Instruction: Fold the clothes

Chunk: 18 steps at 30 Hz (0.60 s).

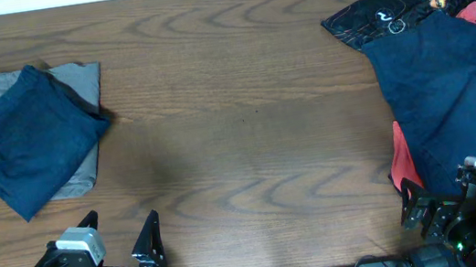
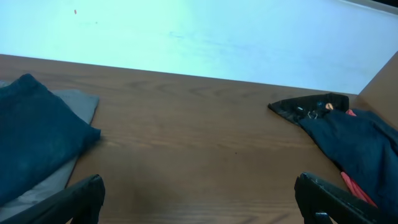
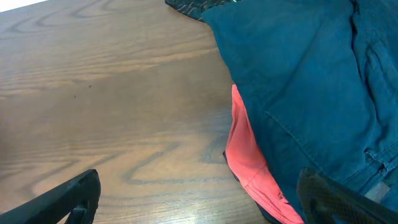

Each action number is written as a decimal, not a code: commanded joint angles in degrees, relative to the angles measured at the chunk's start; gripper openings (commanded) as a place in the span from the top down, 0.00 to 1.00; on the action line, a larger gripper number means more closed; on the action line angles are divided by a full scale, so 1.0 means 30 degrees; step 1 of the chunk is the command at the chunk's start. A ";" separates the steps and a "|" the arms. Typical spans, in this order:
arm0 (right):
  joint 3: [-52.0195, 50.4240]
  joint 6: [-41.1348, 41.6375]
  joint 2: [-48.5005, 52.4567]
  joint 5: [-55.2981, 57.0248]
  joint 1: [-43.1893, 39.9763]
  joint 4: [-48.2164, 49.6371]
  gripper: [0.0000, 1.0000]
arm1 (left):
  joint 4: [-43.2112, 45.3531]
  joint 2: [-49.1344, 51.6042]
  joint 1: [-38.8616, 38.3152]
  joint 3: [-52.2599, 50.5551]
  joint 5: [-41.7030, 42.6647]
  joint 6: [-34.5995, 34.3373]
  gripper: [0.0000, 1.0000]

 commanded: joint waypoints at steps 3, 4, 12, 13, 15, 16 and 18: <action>-0.0262 0.0270 -0.0452 0.0182 0.0168 0.0364 0.01 | 0.0022 -0.0044 -0.0044 -0.0117 -0.0153 -0.0095 0.02; -0.0401 0.0248 -0.0838 0.0204 0.0138 0.0714 0.01 | 0.0022 -0.0044 -0.0044 -0.0117 -0.0153 -0.0095 0.02; -0.5348 -0.2637 -0.4488 -0.0787 -0.1064 0.7023 0.01 | 0.0022 -0.0044 -0.0044 -0.0117 -0.0153 -0.0095 0.02; -0.6156 -0.2936 -0.4976 -0.1100 -0.1260 0.7941 0.01 | 0.0022 -0.0044 -0.0044 -0.0117 -0.0153 -0.0095 0.02; -0.7941 -0.3351 -0.6011 -0.1690 -0.1639 0.9908 0.01 | 0.0022 -0.0044 -0.0044 -0.0117 -0.0153 -0.0095 0.02; -0.8779 -0.3330 -0.6025 -0.1858 -0.1821 1.0987 0.01 | 0.0022 -0.0044 -0.0044 -0.0117 -0.0153 -0.0095 0.02; -1.0251 -0.3330 -0.5996 -0.2076 -0.1938 1.3121 0.01 | 0.0022 -0.0044 -0.0044 -0.0117 -0.0153 -0.0095 0.02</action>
